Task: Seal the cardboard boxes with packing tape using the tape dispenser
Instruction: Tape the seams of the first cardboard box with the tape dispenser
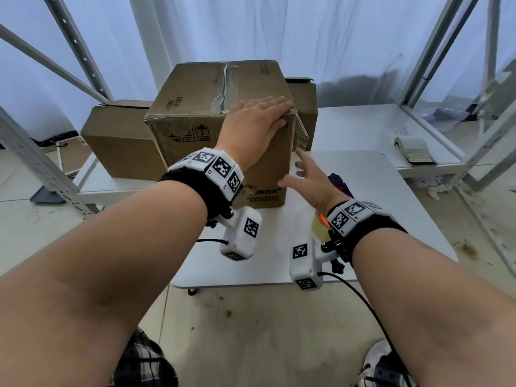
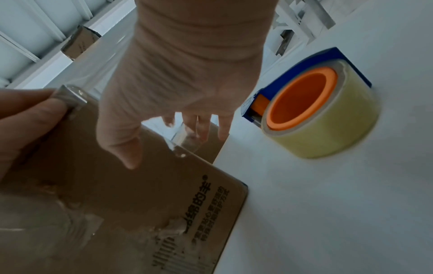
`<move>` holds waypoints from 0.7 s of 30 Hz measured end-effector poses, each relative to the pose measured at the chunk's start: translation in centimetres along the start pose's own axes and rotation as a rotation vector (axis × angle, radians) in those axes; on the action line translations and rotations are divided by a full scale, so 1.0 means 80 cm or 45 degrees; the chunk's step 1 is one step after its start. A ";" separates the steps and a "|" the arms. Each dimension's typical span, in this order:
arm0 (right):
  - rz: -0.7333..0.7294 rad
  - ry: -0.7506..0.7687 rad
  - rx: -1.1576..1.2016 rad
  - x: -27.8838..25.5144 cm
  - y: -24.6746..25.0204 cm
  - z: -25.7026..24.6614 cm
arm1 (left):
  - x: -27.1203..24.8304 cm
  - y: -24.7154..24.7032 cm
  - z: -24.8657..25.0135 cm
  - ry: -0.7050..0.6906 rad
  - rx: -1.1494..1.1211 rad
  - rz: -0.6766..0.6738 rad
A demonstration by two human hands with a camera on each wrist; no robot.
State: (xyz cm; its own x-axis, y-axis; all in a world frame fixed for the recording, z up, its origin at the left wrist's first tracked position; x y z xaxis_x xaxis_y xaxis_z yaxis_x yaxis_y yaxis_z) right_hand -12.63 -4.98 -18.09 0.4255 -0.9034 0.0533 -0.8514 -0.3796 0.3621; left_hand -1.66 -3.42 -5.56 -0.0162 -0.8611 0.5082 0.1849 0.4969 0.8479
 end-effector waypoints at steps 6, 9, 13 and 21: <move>0.382 0.146 -0.268 0.004 0.032 -0.003 | -0.009 0.000 0.002 0.069 0.022 0.054; 0.338 0.110 -0.511 0.008 0.029 0.009 | -0.011 0.000 0.000 0.101 0.007 0.084; 0.442 0.034 -0.558 0.006 0.041 0.018 | -0.012 -0.001 0.000 0.110 -0.015 0.096; 0.480 0.256 -0.216 0.003 0.032 -0.002 | -0.011 -0.001 -0.001 0.105 -0.015 0.091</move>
State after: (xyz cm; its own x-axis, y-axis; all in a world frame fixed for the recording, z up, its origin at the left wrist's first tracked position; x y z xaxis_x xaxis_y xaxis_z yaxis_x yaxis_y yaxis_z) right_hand -14.63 -6.15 -16.97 0.1608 -0.9091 0.3842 -0.9030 0.0217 0.4292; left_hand -1.63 -2.70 -6.11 0.0785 -0.8297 0.5526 0.1943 0.5564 0.8078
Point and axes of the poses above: each hand's wrist, its own x-axis towards the middle knuckle, its own y-axis out of the back of the hand, z = x × y, the point moved 9 cm from there along x, towards the middle knuckle, and after that the axes turned 9 degrees about y, right-handed, at the moved point
